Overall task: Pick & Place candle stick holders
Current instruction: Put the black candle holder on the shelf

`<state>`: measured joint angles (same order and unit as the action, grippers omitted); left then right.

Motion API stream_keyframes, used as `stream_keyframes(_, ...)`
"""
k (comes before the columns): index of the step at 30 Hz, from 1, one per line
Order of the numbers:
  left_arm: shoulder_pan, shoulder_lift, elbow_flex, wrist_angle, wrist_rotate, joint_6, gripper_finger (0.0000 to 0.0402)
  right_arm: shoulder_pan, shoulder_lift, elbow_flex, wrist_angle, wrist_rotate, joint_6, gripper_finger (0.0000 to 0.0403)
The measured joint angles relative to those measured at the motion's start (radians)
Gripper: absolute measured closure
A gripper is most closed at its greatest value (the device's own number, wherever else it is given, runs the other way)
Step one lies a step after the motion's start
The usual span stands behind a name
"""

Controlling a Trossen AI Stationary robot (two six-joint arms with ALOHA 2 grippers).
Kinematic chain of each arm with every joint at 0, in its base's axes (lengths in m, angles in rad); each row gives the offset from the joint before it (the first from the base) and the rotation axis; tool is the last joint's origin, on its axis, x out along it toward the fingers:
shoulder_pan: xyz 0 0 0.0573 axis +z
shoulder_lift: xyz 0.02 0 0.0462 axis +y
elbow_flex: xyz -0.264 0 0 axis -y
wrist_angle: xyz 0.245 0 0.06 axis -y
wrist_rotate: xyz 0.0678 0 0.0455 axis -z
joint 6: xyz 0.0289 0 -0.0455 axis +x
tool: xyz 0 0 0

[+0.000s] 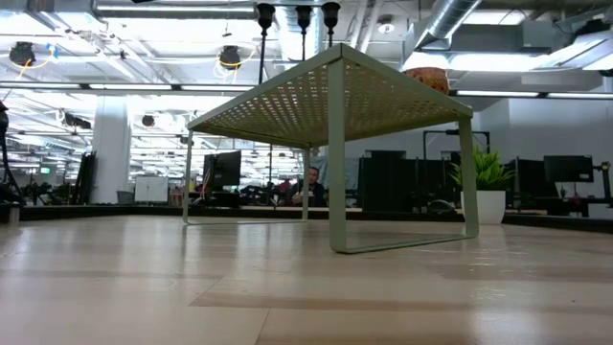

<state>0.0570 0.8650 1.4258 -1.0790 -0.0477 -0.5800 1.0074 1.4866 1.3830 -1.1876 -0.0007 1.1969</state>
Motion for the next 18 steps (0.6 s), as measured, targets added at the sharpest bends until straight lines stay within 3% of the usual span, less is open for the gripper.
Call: stream_keyframes(18,0.0,0.0,0.0,0.004,0.0,-0.004,0.0226,-0.029,0.14,0.0,0.025,0.028,-0.045,0.002)
